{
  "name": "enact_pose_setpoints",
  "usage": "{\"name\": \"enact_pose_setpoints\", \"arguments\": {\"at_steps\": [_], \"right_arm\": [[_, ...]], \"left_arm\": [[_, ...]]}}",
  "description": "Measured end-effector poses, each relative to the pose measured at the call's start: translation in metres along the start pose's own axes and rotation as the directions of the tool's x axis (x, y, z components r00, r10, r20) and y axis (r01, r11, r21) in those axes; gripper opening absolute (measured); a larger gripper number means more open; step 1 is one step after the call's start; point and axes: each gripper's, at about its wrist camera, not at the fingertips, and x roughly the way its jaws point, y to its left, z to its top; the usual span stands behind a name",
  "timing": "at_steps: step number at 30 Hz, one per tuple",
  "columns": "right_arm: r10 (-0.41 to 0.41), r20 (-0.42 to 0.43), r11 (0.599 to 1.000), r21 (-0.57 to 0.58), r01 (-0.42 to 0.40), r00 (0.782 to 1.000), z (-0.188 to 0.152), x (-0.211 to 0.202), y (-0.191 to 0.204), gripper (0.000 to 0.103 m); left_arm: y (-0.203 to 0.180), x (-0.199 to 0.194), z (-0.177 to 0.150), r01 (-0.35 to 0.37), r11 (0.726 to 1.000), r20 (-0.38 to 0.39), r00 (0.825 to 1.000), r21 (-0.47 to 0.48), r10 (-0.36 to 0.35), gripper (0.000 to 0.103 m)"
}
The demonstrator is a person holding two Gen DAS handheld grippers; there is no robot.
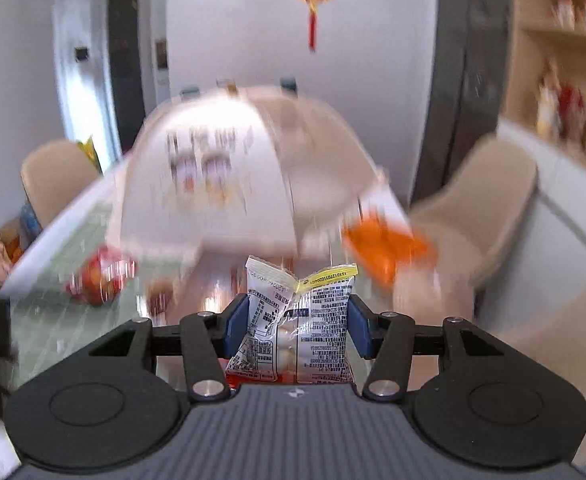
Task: Organize snacks
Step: 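Carry the spicy-strip and clear packets into the pink box and release both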
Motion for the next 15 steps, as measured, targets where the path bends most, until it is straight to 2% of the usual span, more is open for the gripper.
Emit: {"name": "enact_pose_setpoints", "arguments": {"at_steps": [1,4,6,9,11,13,15], "right_arm": [[0.002,0.029,1.0,-0.019,-0.001,1.0,0.021,0.005,0.001,0.053],[0.009,0.055,0.996,-0.092,-0.004,0.998,0.06,0.032,0.01,0.079],[0.037,0.037,0.994,-0.109,-0.032,0.999,0.069,0.051,0.013,0.079],[0.085,-0.01,0.995,-0.049,-0.085,0.996,0.065,0.074,0.012,0.079],[0.143,-0.057,0.989,0.032,-0.142,0.988,0.055,0.091,0.01,0.079],[0.173,-0.108,0.983,0.085,-0.164,0.979,0.041,0.11,0.014,0.079],[0.174,-0.156,0.984,0.071,-0.164,0.972,0.029,0.129,0.029,0.079]], "left_arm": [[0.005,-0.002,-0.006,-0.01,1.0,-0.01,1.0,-0.011,0.01,0.054],[0.021,-0.01,-0.018,-0.06,0.998,-0.033,0.998,-0.029,0.059,0.054],[0.035,-0.022,-0.026,-0.111,0.993,-0.032,0.993,-0.029,0.11,0.054],[0.058,-0.037,-0.037,-0.202,0.978,-0.04,0.979,-0.051,0.2,0.054],[0.075,-0.044,-0.043,-0.236,0.967,-0.052,0.971,-0.093,0.232,0.054],[0.086,-0.048,-0.046,-0.258,0.958,-0.063,0.966,-0.125,0.252,0.054],[0.092,-0.05,-0.049,-0.272,0.952,-0.072,0.962,-0.138,0.264,0.054]]}}
